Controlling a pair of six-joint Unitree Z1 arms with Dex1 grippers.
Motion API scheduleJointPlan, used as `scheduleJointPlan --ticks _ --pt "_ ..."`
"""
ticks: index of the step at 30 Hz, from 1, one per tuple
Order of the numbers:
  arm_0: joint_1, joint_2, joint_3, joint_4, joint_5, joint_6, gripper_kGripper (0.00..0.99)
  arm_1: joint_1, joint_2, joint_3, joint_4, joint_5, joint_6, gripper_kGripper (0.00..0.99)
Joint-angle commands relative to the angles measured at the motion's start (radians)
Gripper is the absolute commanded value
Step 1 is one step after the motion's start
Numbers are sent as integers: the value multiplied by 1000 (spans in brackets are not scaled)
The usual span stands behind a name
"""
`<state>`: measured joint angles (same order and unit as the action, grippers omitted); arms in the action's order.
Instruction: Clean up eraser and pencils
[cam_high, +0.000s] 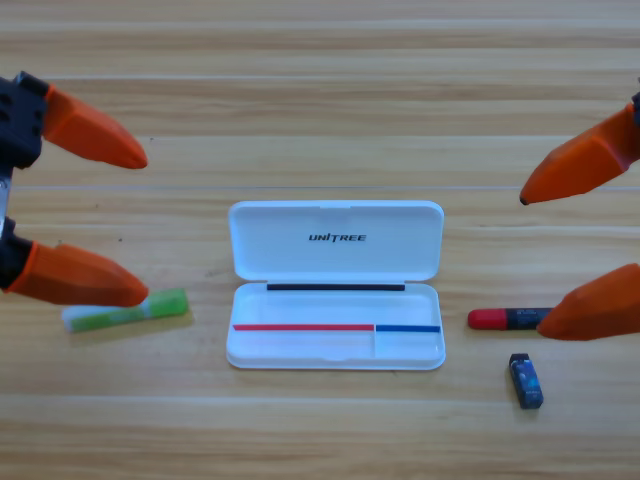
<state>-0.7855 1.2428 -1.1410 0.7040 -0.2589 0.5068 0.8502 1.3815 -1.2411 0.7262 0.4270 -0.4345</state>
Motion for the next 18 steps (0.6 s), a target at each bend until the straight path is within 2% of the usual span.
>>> scheduleJointPlan --ticks 1,11,13,15,18 --pt "-26 33 27 -1 15 10 976 29 41 8 9 -10 -6 986" --pt "-26 41 27 5 17 9 976 24 22 23 10 -22 57 986" --pt "-24 41 26 9 33 9 976 24 25 25 10 -83 115 986" --pt "-24 46 26 9 69 4 976 18 31 25 13 -183 184 986" --pt "-24 90 -17 49 165 13 976 1 44 40 16 -301 257 986"
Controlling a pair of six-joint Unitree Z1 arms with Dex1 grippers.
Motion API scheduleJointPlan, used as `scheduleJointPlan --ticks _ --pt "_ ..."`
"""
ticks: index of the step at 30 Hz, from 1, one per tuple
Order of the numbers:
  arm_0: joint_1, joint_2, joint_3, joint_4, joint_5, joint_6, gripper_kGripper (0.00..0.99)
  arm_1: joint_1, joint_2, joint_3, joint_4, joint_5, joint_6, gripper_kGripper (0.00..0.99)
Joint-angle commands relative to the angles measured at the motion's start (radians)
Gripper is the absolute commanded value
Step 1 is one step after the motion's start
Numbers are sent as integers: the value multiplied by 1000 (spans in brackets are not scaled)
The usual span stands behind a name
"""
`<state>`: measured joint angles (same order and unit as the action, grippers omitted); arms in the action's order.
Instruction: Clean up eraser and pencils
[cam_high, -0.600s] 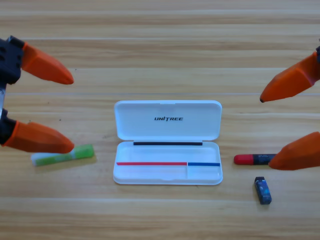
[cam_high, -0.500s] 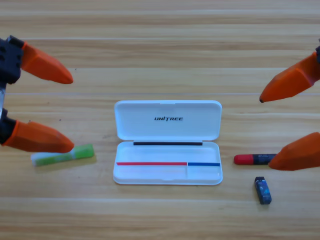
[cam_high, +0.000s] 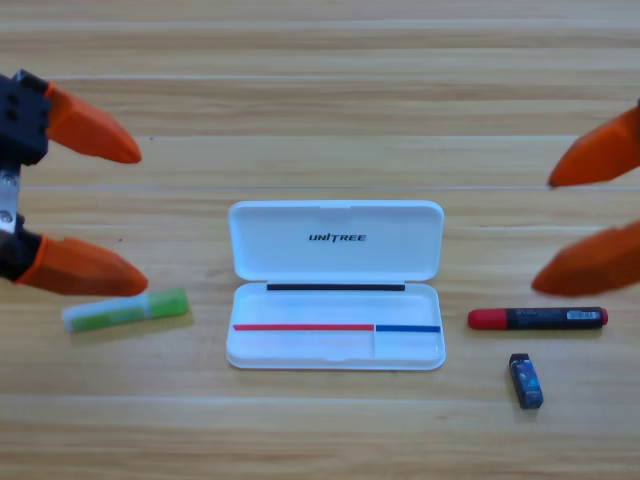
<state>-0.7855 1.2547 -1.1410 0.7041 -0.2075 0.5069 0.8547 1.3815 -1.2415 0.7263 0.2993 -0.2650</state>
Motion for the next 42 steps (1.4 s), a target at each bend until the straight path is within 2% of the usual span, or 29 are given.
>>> scheduleJointPlan --ticks 1,4,7,9,13,21,34,38,42 --pt "-24 117 -57 87 171 21 976 -3 57 39 22 -246 133 986" --pt "-24 223 -157 179 327 52 976 -3 169 -27 119 -374 306 985" --pt "-4 273 -171 189 402 98 977 -3 231 -35 166 -355 357 986" --pt "32 307 -177 189 408 127 979 -3 269 -19 173 -313 402 986" --pt "75 373 -183 187 415 167 979 -3 366 -16 173 -315 606 990" --pt "129 446 -149 153 421 187 979 -6 539 -36 162 -315 880 988" --pt "184 562 -120 112 389 163 979 -19 686 -41 102 -321 889 871" --pt "184 591 -82 63 378 163 977 -19 709 -41 85 -319 886 816" --pt "184 615 -49 23 367 163 977 -23 731 -41 82 -313 886 808"
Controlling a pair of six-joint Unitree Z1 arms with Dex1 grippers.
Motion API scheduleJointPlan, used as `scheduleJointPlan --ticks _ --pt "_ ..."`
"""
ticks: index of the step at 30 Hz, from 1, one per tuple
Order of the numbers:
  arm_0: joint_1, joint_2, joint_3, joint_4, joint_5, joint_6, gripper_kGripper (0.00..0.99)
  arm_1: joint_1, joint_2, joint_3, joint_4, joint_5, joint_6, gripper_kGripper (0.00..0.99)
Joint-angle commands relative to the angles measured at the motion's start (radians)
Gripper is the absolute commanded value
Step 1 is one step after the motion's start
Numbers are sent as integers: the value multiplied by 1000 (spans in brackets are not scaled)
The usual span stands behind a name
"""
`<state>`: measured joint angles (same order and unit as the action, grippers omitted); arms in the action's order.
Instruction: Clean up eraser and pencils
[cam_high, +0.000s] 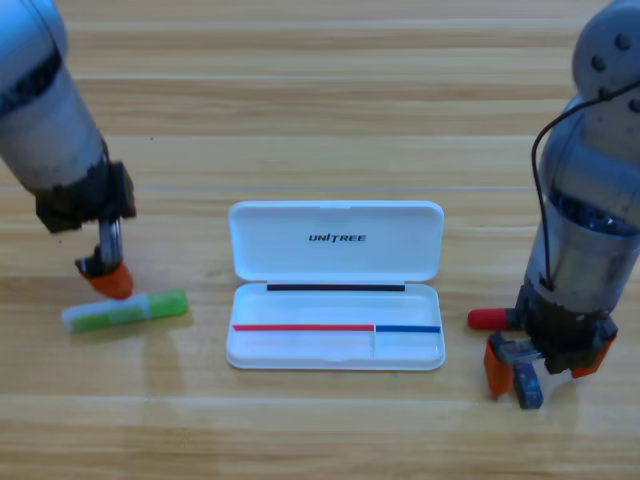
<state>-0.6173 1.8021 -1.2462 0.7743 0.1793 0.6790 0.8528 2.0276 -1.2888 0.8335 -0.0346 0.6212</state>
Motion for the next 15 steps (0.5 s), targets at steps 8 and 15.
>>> scheduleJointPlan --ticks 8,15 --pt "24 114 68 -76 -44 7 976 -38 97 37 -59 79 -23 210" --pt "48 143 68 -87 -69 31 976 -46 89 62 -53 110 -40 0"
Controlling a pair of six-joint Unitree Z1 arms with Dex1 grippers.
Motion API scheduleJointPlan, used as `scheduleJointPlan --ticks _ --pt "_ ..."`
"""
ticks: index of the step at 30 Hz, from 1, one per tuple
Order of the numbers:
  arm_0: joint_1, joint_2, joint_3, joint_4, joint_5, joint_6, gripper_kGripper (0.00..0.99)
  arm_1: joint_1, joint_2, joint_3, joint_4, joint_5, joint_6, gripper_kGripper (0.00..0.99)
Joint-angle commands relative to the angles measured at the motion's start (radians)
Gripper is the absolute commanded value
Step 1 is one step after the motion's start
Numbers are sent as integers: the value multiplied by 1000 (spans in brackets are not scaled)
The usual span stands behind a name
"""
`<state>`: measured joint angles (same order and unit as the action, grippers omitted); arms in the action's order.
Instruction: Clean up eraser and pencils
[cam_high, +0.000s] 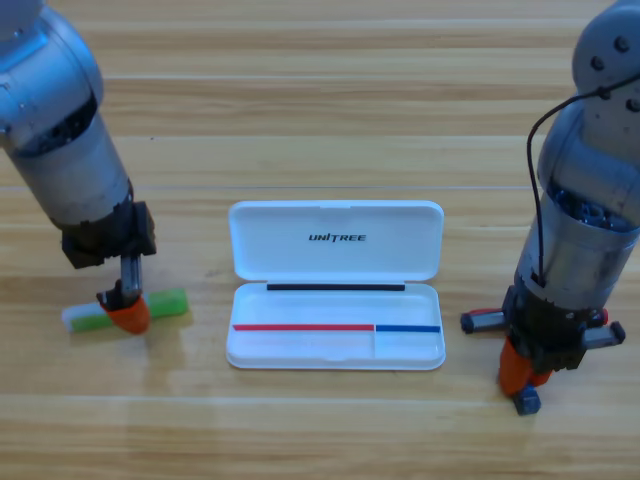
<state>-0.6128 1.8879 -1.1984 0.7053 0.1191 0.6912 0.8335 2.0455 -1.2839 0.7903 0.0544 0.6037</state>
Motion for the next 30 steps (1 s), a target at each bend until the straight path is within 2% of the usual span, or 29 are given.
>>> scheduleJointPlan --ticks 1,6,9,11,13,18,23,30 --pt "48 59 22 -18 -10 21 976 -28 70 60 -5 22 -24 0" --pt "73 65 46 -43 -18 41 976 -33 51 67 15 22 -38 0" --pt "84 66 68 -67 -21 47 976 -33 10 28 102 22 -113 0" --pt "87 68 76 -78 -24 47 976 -31 -38 -25 179 -10 -243 0" --pt "87 73 80 -84 -32 47 976 -20 -90 -66 237 -61 -481 0" --pt "87 86 85 -92 -36 45 974 -16 -146 -150 342 -142 -825 0" --pt "87 99 91 -99 -42 47 928 -16 -137 -190 382 -87 -1131 0" --pt "87 116 92 -104 -41 48 873 -4 -82 -210 382 -31 -1294 0"
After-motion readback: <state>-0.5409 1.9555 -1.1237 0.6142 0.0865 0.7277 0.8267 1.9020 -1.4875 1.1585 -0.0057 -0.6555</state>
